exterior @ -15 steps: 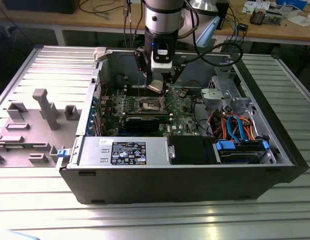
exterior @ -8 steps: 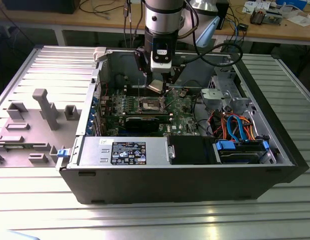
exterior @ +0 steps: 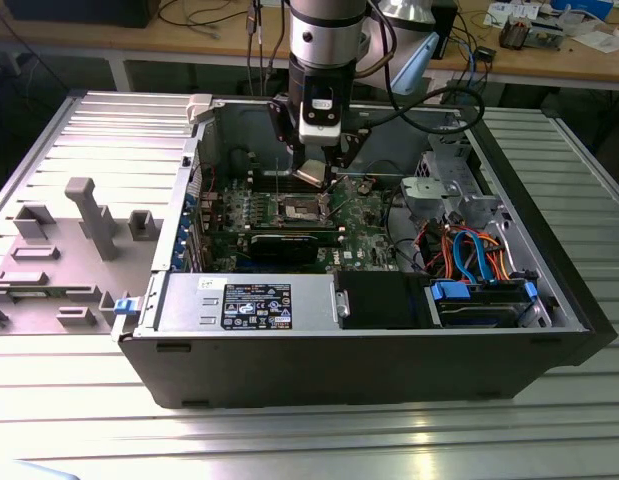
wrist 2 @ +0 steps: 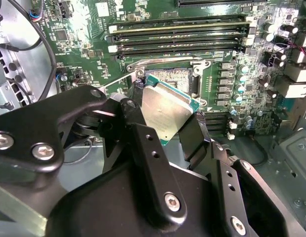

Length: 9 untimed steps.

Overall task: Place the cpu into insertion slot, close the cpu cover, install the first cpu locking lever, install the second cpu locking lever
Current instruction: 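Place the cpu into insertion slot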

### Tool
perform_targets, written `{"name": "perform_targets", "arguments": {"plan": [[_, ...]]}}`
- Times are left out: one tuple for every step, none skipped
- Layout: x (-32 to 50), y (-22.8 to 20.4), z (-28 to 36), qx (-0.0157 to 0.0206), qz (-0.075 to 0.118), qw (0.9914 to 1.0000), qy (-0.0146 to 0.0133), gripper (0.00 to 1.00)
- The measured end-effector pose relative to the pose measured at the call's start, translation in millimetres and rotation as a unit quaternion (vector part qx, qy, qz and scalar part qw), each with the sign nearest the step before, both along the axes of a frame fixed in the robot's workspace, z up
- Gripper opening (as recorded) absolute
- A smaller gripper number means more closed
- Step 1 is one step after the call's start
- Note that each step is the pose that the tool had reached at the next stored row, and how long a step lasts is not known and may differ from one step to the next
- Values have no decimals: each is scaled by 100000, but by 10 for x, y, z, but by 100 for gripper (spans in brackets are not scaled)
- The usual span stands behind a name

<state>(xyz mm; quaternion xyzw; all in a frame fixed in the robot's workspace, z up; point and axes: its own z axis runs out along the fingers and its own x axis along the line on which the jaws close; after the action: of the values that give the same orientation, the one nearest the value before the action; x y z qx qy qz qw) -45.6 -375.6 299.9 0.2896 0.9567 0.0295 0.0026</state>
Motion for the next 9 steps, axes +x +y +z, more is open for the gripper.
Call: {"name": "perform_targets", "arguments": {"plan": [[0, 0, 0, -16, -203, 100000, -1, 54], [0, 0, 0, -25, -287, 100000, 0, 54], [0, 0, 0, -32, -364, 99999, 0, 54], [0, 0, -1, -43, -492, 99999, -2, 54], [0, 0, -1, -52, -597, 99998, -1, 54], [0, 0, -1, -58, -675, 99998, 0, 54], [0, 0, -1, -68, -797, 99997, -1, 54], [0, 0, -1, -71, -879, 99996, 0, 54], [0, 0, -1, -82, -983, 99995, -2, 54]]}}
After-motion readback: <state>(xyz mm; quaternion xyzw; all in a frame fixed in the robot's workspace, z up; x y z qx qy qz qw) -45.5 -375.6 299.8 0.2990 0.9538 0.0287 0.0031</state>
